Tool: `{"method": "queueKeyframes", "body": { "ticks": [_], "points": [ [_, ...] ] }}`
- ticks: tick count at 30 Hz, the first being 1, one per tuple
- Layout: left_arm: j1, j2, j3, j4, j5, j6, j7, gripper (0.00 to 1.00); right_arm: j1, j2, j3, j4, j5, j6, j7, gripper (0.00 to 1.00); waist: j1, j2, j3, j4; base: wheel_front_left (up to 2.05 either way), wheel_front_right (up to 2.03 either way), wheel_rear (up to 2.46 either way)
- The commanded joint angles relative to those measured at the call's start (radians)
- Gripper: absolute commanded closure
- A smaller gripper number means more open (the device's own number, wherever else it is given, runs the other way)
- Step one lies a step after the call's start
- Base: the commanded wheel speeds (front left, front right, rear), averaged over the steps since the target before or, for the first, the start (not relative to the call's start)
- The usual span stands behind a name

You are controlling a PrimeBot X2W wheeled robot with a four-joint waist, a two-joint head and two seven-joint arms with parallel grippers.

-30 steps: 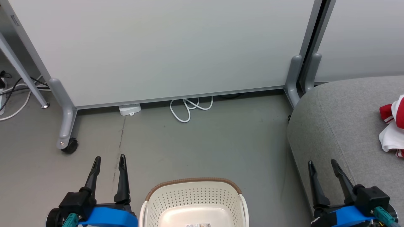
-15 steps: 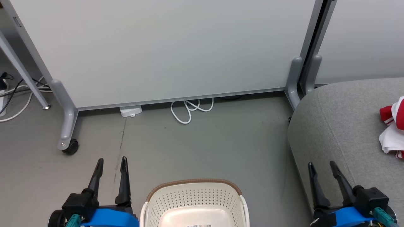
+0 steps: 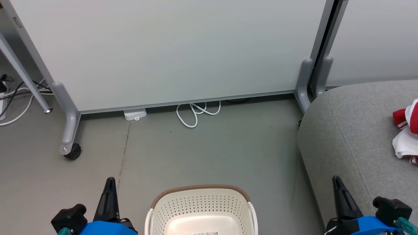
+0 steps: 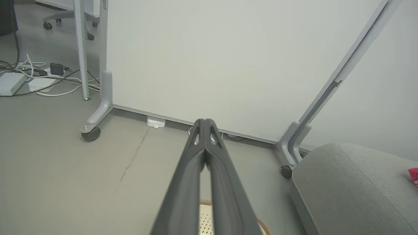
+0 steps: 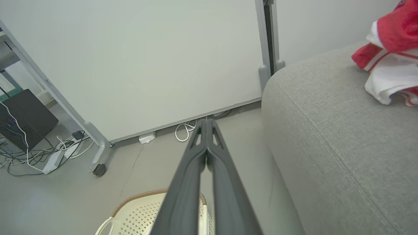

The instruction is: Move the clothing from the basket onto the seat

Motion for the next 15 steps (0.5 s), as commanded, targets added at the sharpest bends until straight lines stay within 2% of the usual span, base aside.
{"method": "queueKeyframes", "body": {
  "ticks": [1, 3, 4, 15],
  "points": [
    [-0.036, 0.001, 0.015, -0.021, -0.079, -0.005, 0.019, 1.00, -0.026, -0.003, -0.007, -0.022, 0.085, 0.000, 0.017, 1.00, -0.0001, -0.0001, 0.001, -0.001, 0.00, 0.00, 0.00],
    [-0.039, 0.001, 0.019, -0.022, -0.113, -0.006, 0.027, 1.00, -0.029, -0.003, -0.008, -0.024, 0.120, 0.000, 0.026, 1.00, -0.0001, -0.0001, 0.001, -0.002, 0.00, 0.00, 0.00],
    [-0.045, 0.001, 0.026, -0.024, -0.179, -0.007, 0.044, 1.00, -0.033, -0.003, -0.011, -0.028, 0.189, 0.000, 0.043, 1.00, -0.0001, -0.0001, 0.002, -0.003, 0.00, 0.00, 0.00],
    [-0.061, 0.001, 0.045, -0.028, -0.344, -0.012, 0.088, 1.00, -0.047, -0.004, -0.020, -0.035, 0.361, 0.000, 0.086, 1.00, -0.0001, -0.0001, 0.003, -0.007, 0.00, 0.00, 0.00]
  ]
}}
